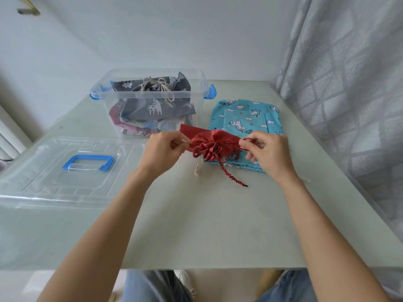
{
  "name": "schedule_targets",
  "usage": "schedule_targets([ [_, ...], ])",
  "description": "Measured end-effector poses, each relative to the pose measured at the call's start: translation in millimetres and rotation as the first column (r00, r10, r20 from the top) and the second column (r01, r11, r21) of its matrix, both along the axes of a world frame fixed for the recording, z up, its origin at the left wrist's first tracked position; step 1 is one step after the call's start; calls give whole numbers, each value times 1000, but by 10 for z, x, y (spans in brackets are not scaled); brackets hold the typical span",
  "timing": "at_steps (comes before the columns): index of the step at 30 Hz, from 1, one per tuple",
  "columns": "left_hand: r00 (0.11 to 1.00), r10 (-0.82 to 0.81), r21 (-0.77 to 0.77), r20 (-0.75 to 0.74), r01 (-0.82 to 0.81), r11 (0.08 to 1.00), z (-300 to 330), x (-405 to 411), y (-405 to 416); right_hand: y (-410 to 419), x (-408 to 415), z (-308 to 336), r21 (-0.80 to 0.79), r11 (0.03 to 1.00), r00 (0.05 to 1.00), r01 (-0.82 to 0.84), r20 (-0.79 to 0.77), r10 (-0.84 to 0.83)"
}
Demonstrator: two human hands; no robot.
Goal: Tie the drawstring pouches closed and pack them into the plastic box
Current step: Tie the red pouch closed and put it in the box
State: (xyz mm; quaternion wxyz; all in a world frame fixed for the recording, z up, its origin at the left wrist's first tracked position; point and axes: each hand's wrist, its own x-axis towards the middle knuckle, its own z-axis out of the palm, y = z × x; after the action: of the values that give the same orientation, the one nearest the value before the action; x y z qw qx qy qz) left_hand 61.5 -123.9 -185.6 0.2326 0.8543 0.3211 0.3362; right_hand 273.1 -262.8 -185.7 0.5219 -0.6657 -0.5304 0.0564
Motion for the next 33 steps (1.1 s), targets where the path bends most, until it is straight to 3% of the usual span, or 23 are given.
schedule_targets([
  [8,999,23,-37,-23,-24,999,-153,-137,-225,-236,-107,-177,-7,1000,987,-16,-162,15],
  [12,1000,-25,-50,1,25,998,-182,-173,-394,-309,-39,-203,-113,993,970,-27,-243,-1],
  [17,984,-171,-88,-59,166,982,-71,-254,-635,-506,-27,-47,-350,931,989,-106,-132,63],
  [19,990,-135,-5,-49,135,991,54,-264,-614,-564,-150,30,-316,930,976,-188,-163,143],
  [23,999,-17,103,47,12,995,240,-143,-330,-409,-387,-14,-348,933,987,-95,92,135],
  [28,939,-34,-112,-343,-5,994,93,226,65,-180,-547,-139,-509,849,964,141,265,-1],
  [29,930,-23,-128,-367,-26,991,53,266,103,-162,-560,-139,-508,841,950,183,311,-19],
  [33,985,56,-88,-164,-71,994,0,219,125,-114,-575,-149,-476,863,934,170,356,12],
])
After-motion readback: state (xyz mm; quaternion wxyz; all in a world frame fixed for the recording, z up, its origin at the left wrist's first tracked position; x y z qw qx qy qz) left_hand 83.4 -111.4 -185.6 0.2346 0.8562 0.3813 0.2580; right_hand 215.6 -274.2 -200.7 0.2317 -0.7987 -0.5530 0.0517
